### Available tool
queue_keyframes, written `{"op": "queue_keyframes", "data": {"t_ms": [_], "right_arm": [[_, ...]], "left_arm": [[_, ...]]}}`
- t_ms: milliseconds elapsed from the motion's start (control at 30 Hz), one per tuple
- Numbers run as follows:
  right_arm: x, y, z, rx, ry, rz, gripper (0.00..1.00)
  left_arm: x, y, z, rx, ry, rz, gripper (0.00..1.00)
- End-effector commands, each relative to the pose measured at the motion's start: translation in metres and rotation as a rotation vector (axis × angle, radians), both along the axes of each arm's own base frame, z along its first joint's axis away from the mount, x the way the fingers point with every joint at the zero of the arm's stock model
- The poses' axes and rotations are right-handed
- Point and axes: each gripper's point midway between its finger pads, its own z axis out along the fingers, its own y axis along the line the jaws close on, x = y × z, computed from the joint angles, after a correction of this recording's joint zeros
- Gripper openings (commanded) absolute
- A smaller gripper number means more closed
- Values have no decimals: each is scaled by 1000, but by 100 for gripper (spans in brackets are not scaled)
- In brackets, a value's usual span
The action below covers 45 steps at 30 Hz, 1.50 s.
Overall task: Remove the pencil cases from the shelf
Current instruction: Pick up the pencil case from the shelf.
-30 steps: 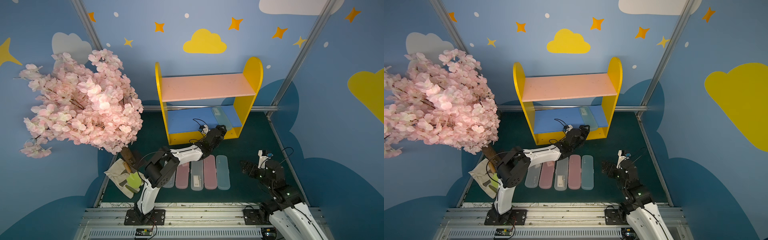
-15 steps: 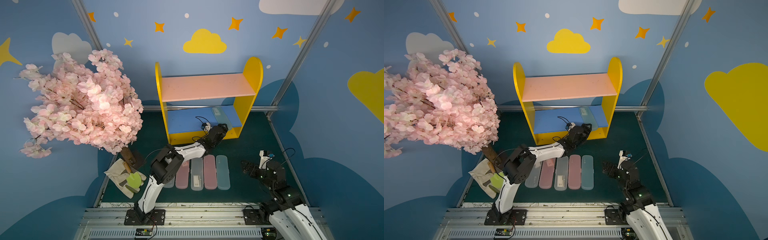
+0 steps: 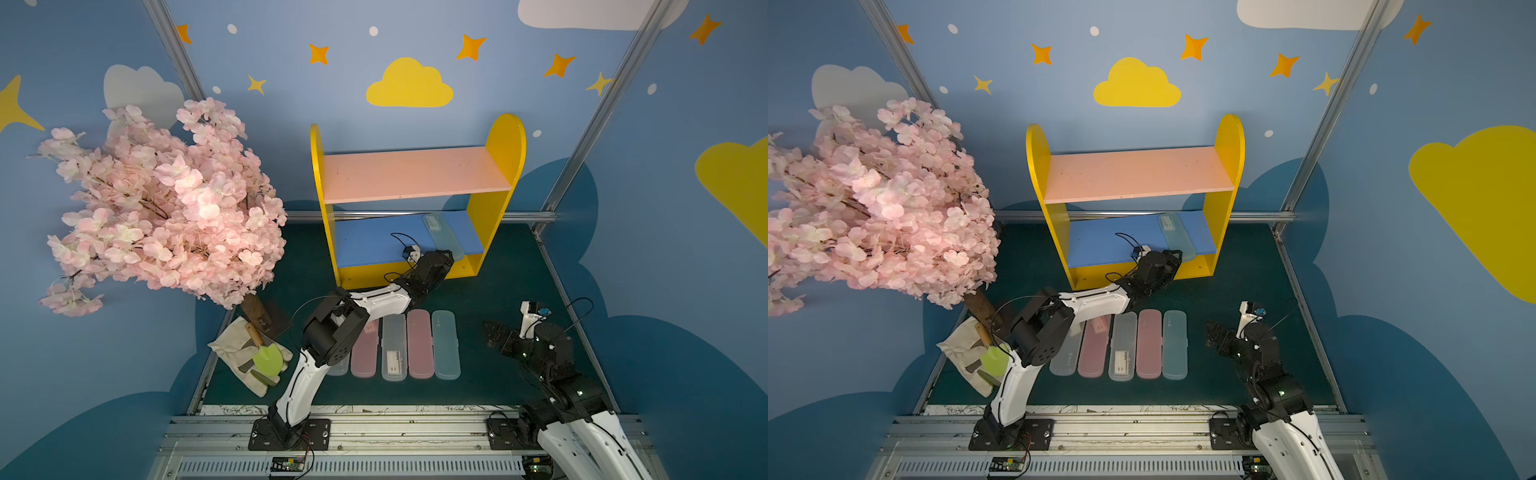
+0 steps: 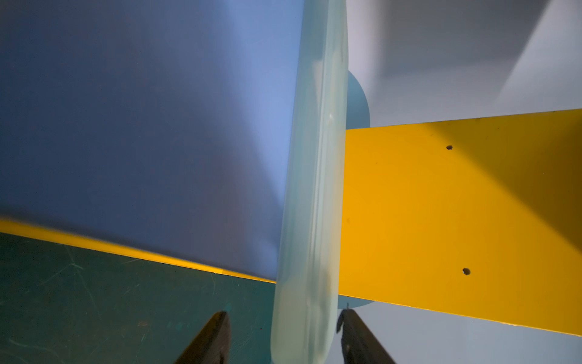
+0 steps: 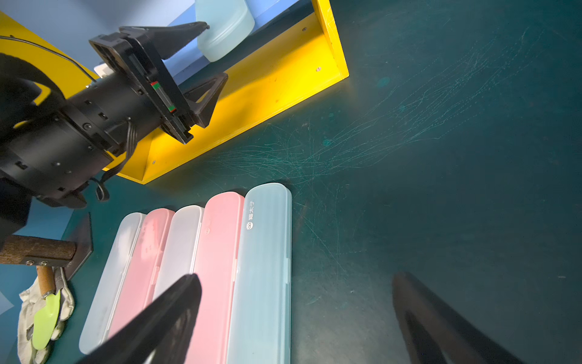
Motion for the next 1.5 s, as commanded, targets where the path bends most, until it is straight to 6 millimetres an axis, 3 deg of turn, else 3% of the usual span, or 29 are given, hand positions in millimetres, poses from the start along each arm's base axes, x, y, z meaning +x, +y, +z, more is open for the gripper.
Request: {"op": "queue_keyframes", "data": {"t_ms": [0, 200, 600, 900, 1167, 1467], "right_arm": [[-1, -3, 5, -13, -11, -5, 99], [-1, -3, 6, -14, -12, -3, 99], [-2, -4, 7, -10, -16, -6, 99], [-3, -3, 10, -6, -19, -1, 98], [-4, -1, 18, 21, -35, 7, 99], [-6, 18, 34, 108, -60, 90, 99]], "left_arm": [[7, -5, 5, -13, -19, -8, 54], [8, -8, 5, -25, -20, -16, 41], [9, -9, 2, -43, -7, -26, 28], [5, -12, 31, -87, -68, -68, 12], [-16, -1, 74, -110, -174, -143, 7], [-65, 19, 98, -143, -242, -287, 5]]}}
